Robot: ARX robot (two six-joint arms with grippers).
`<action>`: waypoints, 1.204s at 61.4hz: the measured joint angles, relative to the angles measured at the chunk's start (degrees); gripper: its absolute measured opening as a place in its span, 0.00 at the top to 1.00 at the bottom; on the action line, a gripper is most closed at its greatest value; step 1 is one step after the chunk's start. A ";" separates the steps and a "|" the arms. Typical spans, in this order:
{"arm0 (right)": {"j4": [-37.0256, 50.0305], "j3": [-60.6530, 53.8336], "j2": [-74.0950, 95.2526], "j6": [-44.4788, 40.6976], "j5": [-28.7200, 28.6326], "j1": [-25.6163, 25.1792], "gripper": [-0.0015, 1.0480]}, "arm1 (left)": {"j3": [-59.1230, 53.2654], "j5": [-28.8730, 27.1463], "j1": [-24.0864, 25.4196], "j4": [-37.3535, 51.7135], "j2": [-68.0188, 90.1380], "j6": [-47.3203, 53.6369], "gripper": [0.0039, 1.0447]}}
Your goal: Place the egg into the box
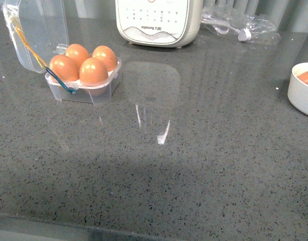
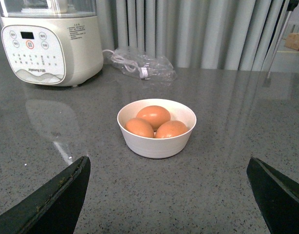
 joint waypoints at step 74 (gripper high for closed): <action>0.00 0.00 0.00 0.02 0.00 0.00 0.07 | 43.87 14.99 9.25 31.85 79.84 6.86 0.06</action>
